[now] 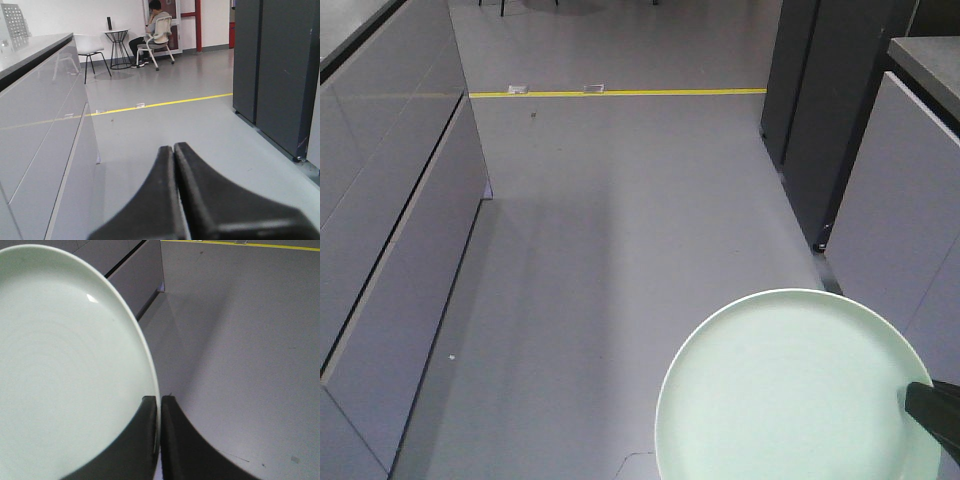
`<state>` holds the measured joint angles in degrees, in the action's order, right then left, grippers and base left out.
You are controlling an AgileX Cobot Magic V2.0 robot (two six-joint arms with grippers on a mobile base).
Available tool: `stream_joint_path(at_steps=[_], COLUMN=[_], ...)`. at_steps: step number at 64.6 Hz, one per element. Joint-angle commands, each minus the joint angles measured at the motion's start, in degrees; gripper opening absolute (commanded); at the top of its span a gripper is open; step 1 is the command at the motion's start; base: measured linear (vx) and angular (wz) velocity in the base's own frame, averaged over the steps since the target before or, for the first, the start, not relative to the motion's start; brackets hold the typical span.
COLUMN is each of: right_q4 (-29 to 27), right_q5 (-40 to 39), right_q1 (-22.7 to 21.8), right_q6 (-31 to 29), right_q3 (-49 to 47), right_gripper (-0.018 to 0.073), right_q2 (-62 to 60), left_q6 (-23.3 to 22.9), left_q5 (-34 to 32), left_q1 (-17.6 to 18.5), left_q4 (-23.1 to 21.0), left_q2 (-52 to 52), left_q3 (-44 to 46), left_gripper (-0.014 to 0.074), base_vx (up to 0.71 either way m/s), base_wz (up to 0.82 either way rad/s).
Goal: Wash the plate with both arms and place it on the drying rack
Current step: 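Drive the base down the aisle holding the plate in the right gripper, then turn the base toward the counter with the sink, plate held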
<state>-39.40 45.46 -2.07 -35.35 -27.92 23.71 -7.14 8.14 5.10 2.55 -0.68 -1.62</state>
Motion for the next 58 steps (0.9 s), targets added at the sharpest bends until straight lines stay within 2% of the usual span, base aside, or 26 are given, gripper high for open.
stream_joint_path(at_steps=[1, 58], right_q4=[-2.1, -2.1], right_q5=[-3.1, -3.1], right_q1=[-0.4, -0.4], right_q6=[0.0, 0.0], right_q3=[-1.5, -1.5], right_gripper=[-0.0001, -0.0001], right_q2=[0.4, 0.4], left_q6=[-0.4, -0.4], left_q5=[-3.9, -3.9], left_q1=[0.4, 0.4], left_q4=[-0.1, -0.1], left_q2=[-0.7, -0.7], left_q3=[1.6, 1.6], left_gripper=[-0.0006, -0.0006], base_vx=[0.27, 0.24], base_wz=[-0.07, 0.00])
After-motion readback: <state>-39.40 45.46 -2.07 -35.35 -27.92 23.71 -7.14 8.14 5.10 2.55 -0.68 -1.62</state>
